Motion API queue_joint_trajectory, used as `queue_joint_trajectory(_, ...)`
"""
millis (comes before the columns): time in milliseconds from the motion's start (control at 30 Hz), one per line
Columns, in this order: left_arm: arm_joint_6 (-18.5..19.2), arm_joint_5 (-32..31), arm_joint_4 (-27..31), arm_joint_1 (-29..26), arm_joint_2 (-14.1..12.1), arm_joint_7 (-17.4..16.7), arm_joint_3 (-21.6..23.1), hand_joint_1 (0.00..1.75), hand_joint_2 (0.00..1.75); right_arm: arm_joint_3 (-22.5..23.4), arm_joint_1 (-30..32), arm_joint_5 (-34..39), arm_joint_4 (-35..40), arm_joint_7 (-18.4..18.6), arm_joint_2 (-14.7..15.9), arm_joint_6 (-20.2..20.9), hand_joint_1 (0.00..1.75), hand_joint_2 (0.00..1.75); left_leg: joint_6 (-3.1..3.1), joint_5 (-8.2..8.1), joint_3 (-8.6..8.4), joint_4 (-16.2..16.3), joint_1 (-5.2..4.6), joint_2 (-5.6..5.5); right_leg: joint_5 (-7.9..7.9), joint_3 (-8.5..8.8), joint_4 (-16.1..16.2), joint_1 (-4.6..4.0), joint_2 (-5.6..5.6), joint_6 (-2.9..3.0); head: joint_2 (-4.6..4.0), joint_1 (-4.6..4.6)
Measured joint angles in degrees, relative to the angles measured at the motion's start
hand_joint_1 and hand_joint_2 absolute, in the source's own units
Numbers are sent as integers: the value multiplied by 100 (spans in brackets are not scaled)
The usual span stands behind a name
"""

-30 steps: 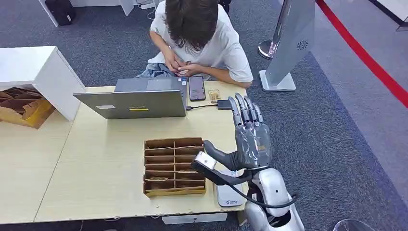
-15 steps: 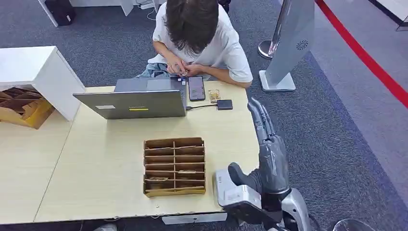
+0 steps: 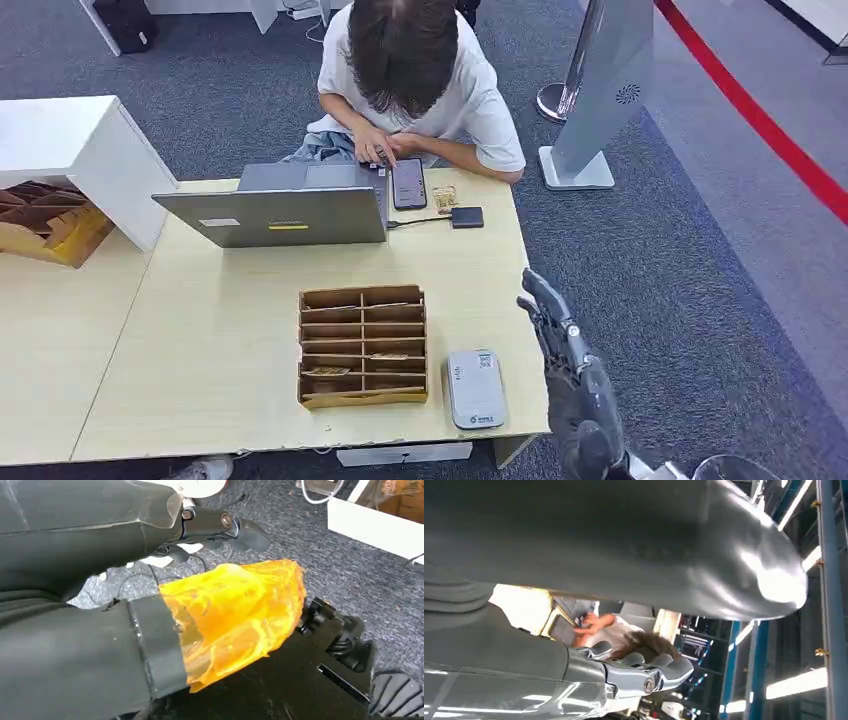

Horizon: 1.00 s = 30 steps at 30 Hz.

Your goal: Pass the card to the sensor for recognition and then transmit it.

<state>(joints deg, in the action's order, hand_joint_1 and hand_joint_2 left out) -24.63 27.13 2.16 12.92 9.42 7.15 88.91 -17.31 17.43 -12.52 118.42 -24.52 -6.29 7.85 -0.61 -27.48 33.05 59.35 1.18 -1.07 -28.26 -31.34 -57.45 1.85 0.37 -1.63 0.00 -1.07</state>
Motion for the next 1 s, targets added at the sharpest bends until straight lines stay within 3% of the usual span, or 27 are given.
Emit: queue_joint_trajectory(1000,68,-48,-66,-49,2,-35,0,0,0,-103,77,-151,31,193,0,-131,0,0,0,1,0,-1,0,0,0,1,0,0,0,0,0,0)
